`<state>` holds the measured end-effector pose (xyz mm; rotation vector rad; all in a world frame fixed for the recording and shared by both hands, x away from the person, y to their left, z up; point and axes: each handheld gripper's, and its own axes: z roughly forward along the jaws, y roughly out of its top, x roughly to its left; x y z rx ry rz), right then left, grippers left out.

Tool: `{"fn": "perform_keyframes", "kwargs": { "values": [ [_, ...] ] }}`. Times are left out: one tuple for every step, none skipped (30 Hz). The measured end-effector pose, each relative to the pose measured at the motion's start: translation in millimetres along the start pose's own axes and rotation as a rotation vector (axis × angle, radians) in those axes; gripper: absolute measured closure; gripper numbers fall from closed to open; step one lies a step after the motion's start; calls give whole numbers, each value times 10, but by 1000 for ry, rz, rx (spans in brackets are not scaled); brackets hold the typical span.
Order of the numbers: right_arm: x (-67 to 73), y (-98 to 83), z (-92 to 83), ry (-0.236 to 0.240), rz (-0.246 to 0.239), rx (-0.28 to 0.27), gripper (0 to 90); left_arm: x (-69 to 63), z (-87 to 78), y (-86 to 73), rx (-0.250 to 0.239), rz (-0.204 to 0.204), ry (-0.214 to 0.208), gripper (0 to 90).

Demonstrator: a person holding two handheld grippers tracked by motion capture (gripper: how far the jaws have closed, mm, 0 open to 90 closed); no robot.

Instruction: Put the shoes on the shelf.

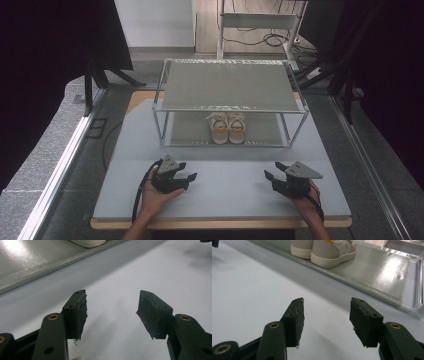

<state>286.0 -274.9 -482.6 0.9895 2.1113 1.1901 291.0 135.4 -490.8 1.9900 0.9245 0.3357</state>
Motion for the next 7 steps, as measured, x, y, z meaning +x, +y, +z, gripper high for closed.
{"fn": "perform_keyframes", "kwargs": {
  "values": [
    [2,-2,4,0,-4,3,446,-4,7,-3,3,-2,-4,402],
    [1,-4,7,1,-6,4,445,-8,16,-6,6,-2,-8,401],
    [0,-7,10,1,-5,5,444,-14,22,-7,11,0,-7,400],
    [1,-9,12,0,-4,6,442,-17,27,-8,14,2,-8,400],
    [4,-11,13,-3,-4,8,438,-19,29,-8,15,2,-9,399],
    [7,-13,13,-6,-7,9,435,-18,30,-7,16,1,-10,399],
    [10,-13,11,-9,-9,10,432,-16,30,-5,16,0,-10,399]
  ]
}}
